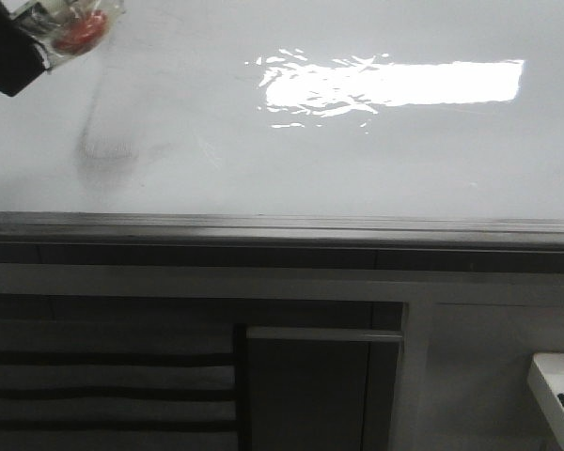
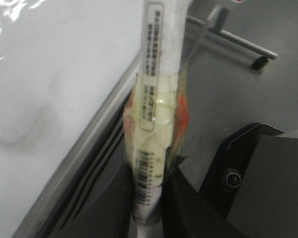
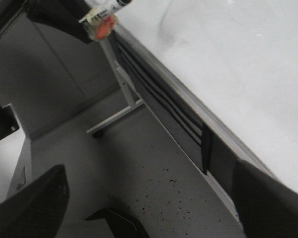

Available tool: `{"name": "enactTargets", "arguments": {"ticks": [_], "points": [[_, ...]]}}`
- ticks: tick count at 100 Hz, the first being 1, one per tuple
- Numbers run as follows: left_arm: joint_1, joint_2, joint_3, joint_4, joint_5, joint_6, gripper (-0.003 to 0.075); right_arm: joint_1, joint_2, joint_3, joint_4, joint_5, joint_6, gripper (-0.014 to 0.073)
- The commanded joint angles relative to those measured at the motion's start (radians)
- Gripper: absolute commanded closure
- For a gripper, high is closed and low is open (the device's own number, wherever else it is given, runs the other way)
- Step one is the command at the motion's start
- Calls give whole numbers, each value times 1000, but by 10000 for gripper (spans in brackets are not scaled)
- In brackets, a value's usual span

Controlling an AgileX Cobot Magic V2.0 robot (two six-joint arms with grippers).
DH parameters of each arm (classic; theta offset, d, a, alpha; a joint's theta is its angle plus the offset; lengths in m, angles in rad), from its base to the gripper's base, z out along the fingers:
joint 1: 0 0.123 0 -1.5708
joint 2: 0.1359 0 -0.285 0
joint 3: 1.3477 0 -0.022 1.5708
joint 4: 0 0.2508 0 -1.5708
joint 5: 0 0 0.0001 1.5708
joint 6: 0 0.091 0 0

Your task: Write number 3 on whiteboard

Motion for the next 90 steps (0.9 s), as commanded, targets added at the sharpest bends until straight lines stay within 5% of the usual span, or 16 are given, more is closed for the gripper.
{"name": "enactTargets", "arguments": {"ticks": [1,34,65,90], "points": [[-61,-20,-45,-60,0,36,739,81,56,-81,45,-8,-80,9],[-213,-20,-73,-38,3,65,739,417,292,-289,-116,-59,-104,63],[-220,-20,-76,-27,3,66,739,513,420,-389,-121,-87,-121,100],[-220,-20,-76,-27,3,66,739,525,444,-396,-126,-98,-121,318]]}}
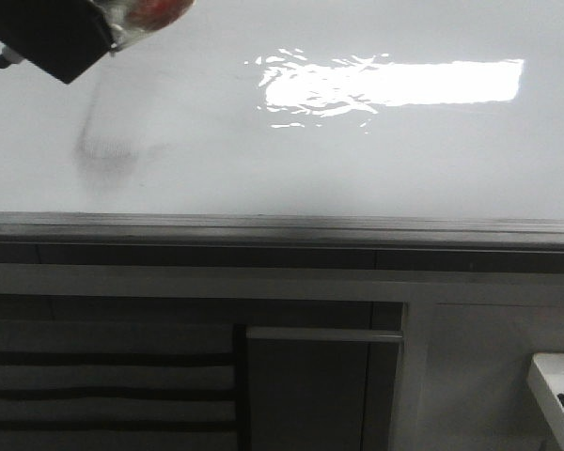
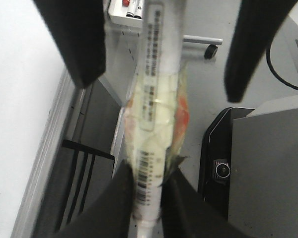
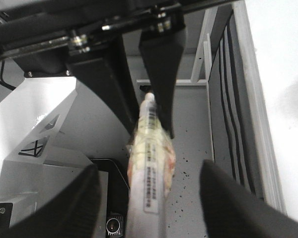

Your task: Write number 3 on whiteboard

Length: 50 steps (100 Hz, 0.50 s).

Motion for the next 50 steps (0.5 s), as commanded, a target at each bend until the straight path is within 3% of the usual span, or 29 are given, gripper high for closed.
{"name": "enactTargets", "arguments": {"ticks": [1,25,39,50], "points": [[-7,-20,-35,-33,-27,-2,739,2,-24,-36,35,-31,-13,325],[-7,-20,-35,-33,-38,-2,738,2,-24,-68,30,-17,-13,534],[-7,-20,-35,-26,-54,-12,734,2,-24,-76,-1,-6,-13,604],[-7,-20,-35,-25,-66,-38,680,2,-24,-76,-10,1,-13,625]]}}
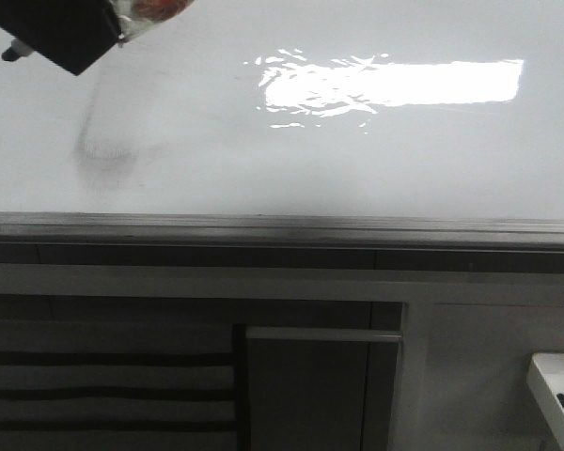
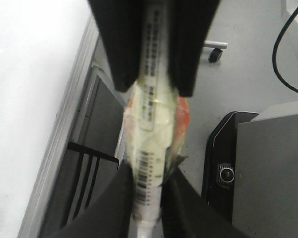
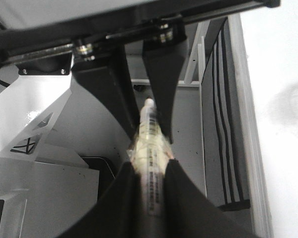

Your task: Write number 3 on whiteboard

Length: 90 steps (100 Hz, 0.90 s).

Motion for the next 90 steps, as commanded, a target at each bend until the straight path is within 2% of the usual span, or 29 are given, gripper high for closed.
{"name": "enactTargets", "arguments": {"ticks": [1,27,36,47,55,76,90], "points": [[-7,-20,-32,-27,-48,-29,670,0,-27,-32,22,-15,-13,626],[-7,-22,-32,-18,-60,-59,419,0,-27,-32,20,-15,-13,626],[-7,-22,-35,-9,-71,-59,356,0,-27,-32,21,-15,-13,626],[-2,-37,-50,21,-78,-59,340,0,-29,-32,1,-29,12,626],[15,-70,-68,58,-87,-87,340,0,-44,-32,-81,-65,82,626],[147,-212,-70,116,-129,-200,340,-3,-145,-19,-338,-144,404,626],[259,-300,-32,114,-155,-242,340,-64,-246,87,-367,-248,559,626]]}}
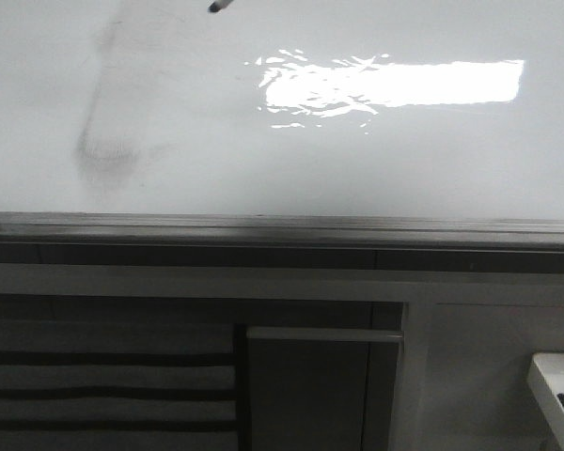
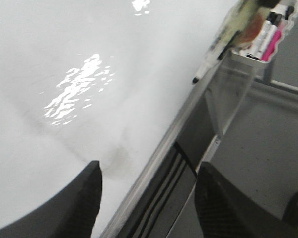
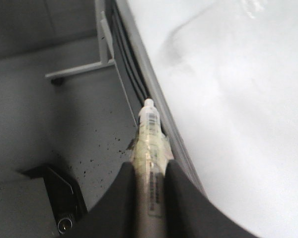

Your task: Write number 3 on whiteboard

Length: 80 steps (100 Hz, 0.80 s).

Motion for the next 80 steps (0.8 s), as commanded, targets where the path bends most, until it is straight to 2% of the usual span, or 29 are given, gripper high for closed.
{"name": "enactTargets", "arguments": {"ticks": [1,12,21,42,50,69,80], "points": [[62,-62,4,-18,-82,-51,340,-47,-90,41,-12,-114,106,626],[141,-134,90,-22,-133,-107,340,-133,-177,174,-10,-194,192,626],[180,-177,168,-63,-165,-115,340,-184,-251,282,20,-249,205,626],[192,-209,285,-124,-202,-115,340,-199,-375,465,111,-384,205,626],[192,-209,296,-124,-209,-115,341,-199,-392,495,111,-415,205,626],[192,-209,296,-124,-224,-115,344,-199,-378,500,119,-387,205,626],[192,-209,296,-126,-226,-115,344,-199,-340,495,123,-431,205,626]]}}
